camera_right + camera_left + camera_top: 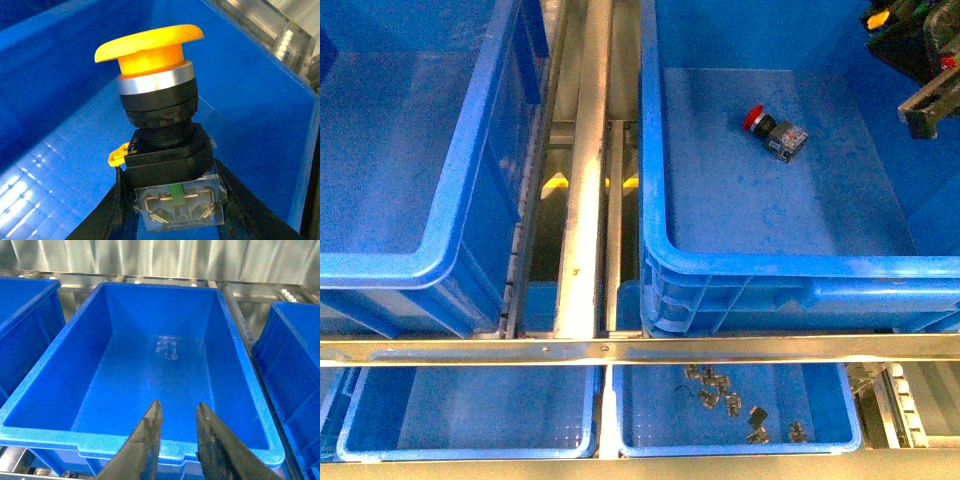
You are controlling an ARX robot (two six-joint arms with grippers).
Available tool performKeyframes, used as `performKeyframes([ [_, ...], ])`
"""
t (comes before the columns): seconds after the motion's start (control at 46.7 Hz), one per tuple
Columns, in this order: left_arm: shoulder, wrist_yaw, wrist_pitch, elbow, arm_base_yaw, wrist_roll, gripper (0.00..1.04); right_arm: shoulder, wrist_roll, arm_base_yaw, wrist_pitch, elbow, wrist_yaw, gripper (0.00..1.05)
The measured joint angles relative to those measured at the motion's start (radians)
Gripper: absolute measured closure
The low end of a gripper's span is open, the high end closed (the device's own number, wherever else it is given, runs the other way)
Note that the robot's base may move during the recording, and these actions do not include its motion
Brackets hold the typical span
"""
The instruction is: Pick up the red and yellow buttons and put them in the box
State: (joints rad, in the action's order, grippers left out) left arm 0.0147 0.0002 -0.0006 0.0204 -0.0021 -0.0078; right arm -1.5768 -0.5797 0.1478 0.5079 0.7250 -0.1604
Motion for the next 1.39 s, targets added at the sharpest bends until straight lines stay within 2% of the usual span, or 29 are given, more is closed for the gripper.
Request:
performKeyframes([
  [0.107, 0.000, 0.000, 0.000, 0.000, 0.000, 0.000, 0.53, -0.150, 0.001, -0.015, -0.021, 0.148, 0.022, 0.72],
  [0.407, 0.000, 0.000, 0.000, 0.000, 0.000, 0.002, 0.06, -0.494, 0.071, -0.008, -0.144, 0.535, 0.120, 0.72],
  [0.578, 0.000, 0.000, 0.000, 0.000, 0.000, 0.001, 0.08, -0.672, 0.131, 0.000, -0.270, 0.794, 0.180, 0.72],
  [0.728, 0.000, 0.000, 0.000, 0.000, 0.000, 0.001, 0.08, -0.740, 0.154, 0.000, -0.322, 0.887, 0.202, 0.72],
  [1.391, 0.000, 0.000, 0.000, 0.000, 0.000, 0.002, 0.08, -0.826, 0.200, -0.017, -0.353, 0.921, 0.222, 0.72],
])
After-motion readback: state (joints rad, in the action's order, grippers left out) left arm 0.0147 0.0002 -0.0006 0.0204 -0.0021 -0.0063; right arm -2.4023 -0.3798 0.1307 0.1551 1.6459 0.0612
